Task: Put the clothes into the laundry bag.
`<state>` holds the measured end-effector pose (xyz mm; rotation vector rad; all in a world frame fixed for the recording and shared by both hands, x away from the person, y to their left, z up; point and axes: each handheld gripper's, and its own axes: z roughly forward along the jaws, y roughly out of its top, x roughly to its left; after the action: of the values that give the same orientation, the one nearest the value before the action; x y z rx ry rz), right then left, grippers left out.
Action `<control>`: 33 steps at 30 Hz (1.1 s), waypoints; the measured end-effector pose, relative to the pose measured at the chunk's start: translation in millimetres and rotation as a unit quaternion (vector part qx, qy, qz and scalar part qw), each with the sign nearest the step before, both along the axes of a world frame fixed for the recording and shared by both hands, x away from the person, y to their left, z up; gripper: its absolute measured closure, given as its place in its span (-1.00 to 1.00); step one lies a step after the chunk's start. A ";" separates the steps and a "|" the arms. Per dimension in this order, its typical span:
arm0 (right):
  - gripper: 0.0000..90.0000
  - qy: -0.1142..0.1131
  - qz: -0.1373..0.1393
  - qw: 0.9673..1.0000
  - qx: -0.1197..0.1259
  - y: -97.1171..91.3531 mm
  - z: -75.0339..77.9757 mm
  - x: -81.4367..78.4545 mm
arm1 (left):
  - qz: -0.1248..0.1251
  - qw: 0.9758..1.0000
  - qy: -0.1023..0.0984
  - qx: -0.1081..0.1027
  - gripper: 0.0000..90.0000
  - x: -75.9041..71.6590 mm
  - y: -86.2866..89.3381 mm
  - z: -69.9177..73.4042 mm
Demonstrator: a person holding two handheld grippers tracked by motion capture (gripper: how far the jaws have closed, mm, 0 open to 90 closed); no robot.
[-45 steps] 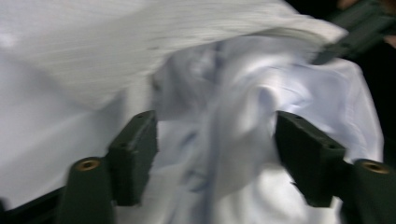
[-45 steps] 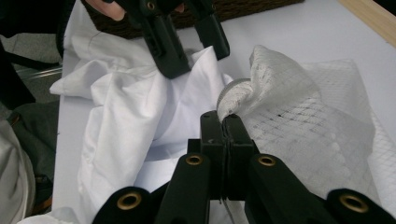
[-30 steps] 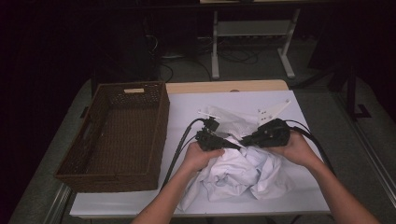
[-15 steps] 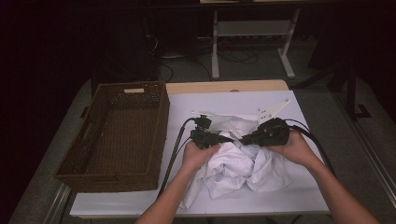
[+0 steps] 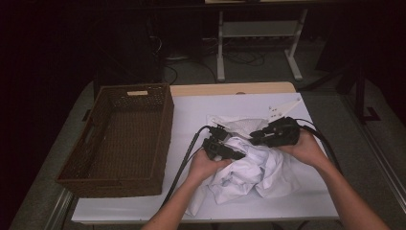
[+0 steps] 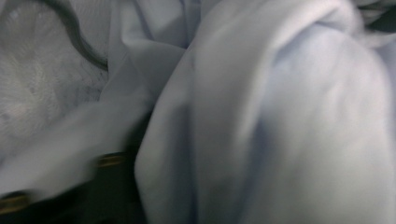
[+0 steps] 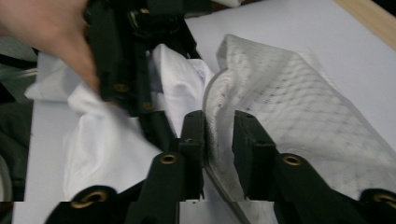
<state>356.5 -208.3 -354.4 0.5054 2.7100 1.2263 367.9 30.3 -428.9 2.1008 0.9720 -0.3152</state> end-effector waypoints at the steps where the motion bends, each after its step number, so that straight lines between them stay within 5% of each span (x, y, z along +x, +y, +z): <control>1: 0.49 -0.005 -0.005 1.000 -0.004 -6.3 0.2 -0.3 | 0.002 1.000 -0.004 -0.007 0.45 0.4 2.7 0.2; 3: 0.45 -0.006 -0.014 1.000 -0.007 -20.3 -2.0 0.3 | 0.008 0.999 -0.006 -0.037 0.74 0.3 10.9 1.0; 8: 0.45 -0.003 -0.045 0.999 -0.019 -45.7 -20.1 4.5 | 0.017 0.997 -0.006 -0.071 0.77 -1.2 24.0 3.6; 9: 0.45 -0.006 -0.051 0.998 -0.024 -47.6 -25.7 5.8 | 0.011 0.997 -0.003 -0.079 0.62 -1.1 23.2 3.8; 11: 0.50 -0.006 -0.056 0.998 -0.029 -46.5 -32.6 7.9 | 0.005 0.996 0.013 -0.087 0.00 0.6 17.5 3.7; 14: 0.81 -0.011 -0.054 0.998 -0.044 -38.9 -40.6 10.2 | -0.004 0.998 0.009 -0.062 -0.19 3.2 4.3 2.4; 16: 0.93 -0.009 -0.046 0.998 -0.044 -36.6 -41.7 10.5 | -0.007 0.999 -0.010 -0.039 0.22 3.5 -3.1 2.8; 18: 0.95 0.003 -0.042 0.998 -0.040 -36.0 -41.0 9.3 | -0.007 0.998 -0.011 -0.067 0.72 1.2 -1.5 4.8; 22: 0.97 0.001 -0.026 0.999 -0.021 -40.1 -30.9 -2.3 | 0.007 0.990 -0.020 -0.140 0.84 -13.9 14.9 18.6; 27: 0.97 -0.001 0.000 1.000 -0.011 -40.4 -20.8 -25.3 | 0.036 0.975 -0.028 -0.218 0.85 -36.8 48.9 39.6; 28: 0.97 0.001 0.006 1.000 -0.010 -39.0 -20.3 -29.6 | 0.044 0.975 -0.035 -0.217 0.85 -39.3 51.8 40.7; 31: 0.97 0.011 0.030 0.999 0.006 -35.0 -17.3 -40.3 | 0.061 0.979 -0.044 -0.189 0.85 -41.0 48.3 33.1; 33: 0.97 0.023 0.047 0.998 0.033 -34.2 -14.4 -47.2 | 0.076 0.984 -0.045 -0.155 0.85 -38.4 37.2 21.5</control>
<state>309.3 -242.5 -368.8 0.4231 2.7696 1.3468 329.5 67.5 -407.4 1.7354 0.9561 -0.2714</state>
